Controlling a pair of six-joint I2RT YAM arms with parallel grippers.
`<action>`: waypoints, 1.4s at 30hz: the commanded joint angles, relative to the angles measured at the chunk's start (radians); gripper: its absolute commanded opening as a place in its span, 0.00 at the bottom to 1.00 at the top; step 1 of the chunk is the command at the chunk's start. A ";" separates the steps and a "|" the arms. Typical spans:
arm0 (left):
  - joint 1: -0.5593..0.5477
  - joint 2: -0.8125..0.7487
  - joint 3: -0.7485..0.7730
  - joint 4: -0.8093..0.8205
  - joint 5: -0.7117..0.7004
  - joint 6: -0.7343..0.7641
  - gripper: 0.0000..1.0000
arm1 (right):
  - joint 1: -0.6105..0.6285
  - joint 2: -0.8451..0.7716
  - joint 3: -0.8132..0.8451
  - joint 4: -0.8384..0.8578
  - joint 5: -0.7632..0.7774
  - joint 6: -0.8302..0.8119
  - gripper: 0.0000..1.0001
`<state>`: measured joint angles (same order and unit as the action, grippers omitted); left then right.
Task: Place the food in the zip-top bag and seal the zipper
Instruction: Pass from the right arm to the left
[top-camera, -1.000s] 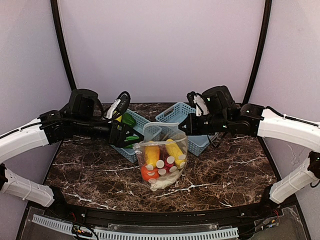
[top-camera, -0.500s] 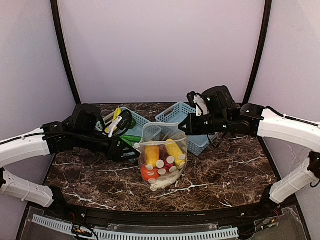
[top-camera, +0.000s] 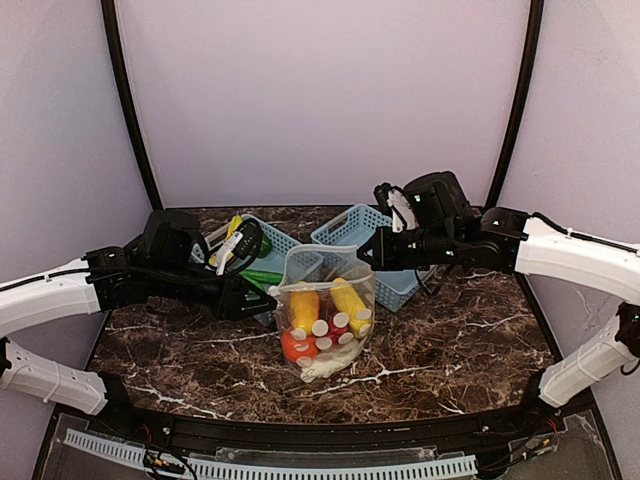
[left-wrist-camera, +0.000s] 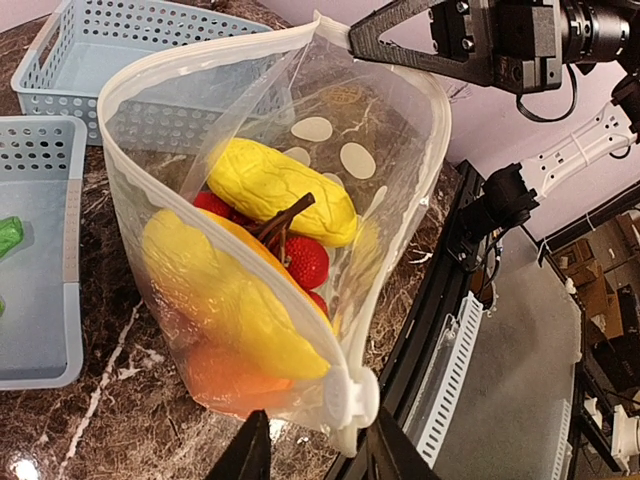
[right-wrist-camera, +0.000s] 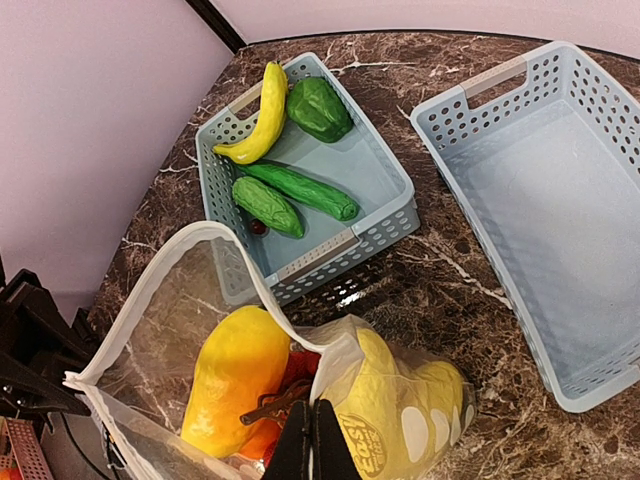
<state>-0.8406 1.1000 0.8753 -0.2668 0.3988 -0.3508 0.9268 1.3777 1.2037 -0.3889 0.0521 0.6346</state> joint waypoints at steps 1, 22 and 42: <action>-0.002 -0.006 -0.006 0.020 -0.022 0.014 0.30 | -0.005 -0.037 -0.006 0.032 0.006 0.008 0.00; -0.002 0.016 -0.005 0.061 -0.046 0.025 0.15 | -0.005 -0.054 -0.017 0.033 0.009 0.017 0.00; -0.002 0.074 -0.004 0.090 -0.087 0.031 0.25 | -0.005 -0.059 -0.015 0.032 0.002 0.017 0.00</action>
<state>-0.8406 1.1782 0.8757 -0.1982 0.3309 -0.3248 0.9268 1.3472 1.1900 -0.3904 0.0521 0.6487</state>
